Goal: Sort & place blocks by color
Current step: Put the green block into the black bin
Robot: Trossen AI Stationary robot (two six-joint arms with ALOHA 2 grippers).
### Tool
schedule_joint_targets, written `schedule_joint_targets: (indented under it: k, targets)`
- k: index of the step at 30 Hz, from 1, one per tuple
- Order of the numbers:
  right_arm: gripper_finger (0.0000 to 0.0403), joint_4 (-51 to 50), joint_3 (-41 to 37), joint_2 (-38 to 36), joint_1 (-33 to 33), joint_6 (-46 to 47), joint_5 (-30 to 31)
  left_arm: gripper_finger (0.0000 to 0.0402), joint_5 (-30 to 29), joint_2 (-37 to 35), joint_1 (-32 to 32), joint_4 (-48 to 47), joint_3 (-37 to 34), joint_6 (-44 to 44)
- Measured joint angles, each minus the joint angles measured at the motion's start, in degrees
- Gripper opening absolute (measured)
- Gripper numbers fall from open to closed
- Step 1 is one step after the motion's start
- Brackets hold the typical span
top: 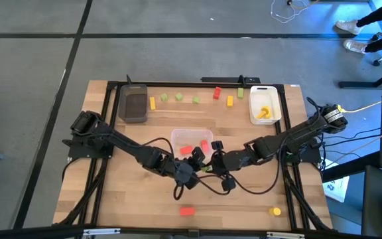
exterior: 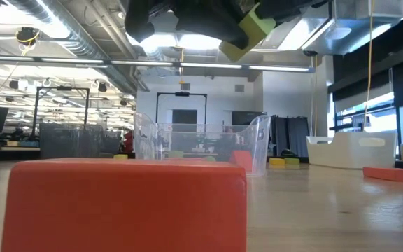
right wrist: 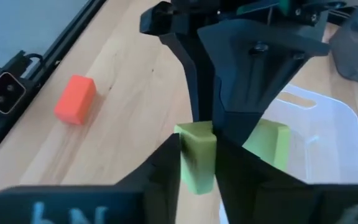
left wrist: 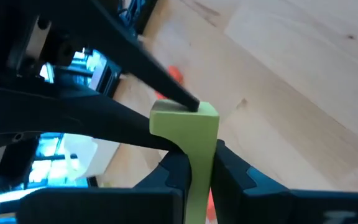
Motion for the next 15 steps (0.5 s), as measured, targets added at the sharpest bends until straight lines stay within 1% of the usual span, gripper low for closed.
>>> schedule_joint_targets:
  k: [4,7,10,12,15]
  targets:
    - [0.0117,-1.4,0.0,0.0,-0.8,0.0,0.1,0.0032,-0.7,-0.1,0.1,-2.8,0.0,-2.7]
    - [0.0120,-2.1,0.0,-0.2,-1.0,-1.0,0.3,0.0031,-0.7,-0.1,0.0,-5.8,0.0,-4.8]
    - [0.0121,-3.1,0.0,-1.2,-1.0,-1.8,2.9,0.0031,-1.0,-0.1,0.0,-10.0,0.0,-7.5]
    - [0.0122,-4.9,0.0,-2.3,-1.0,-1.8,4.8,0.0031,-3.7,-0.2,0.0,-12.7,0.0,-9.6]
    - [0.0123,-8.0,0.0,-4.4,-1.0,0.3,7.3,0.0031,-10.0,-1.6,0.2,-17.8,0.0,-13.0]
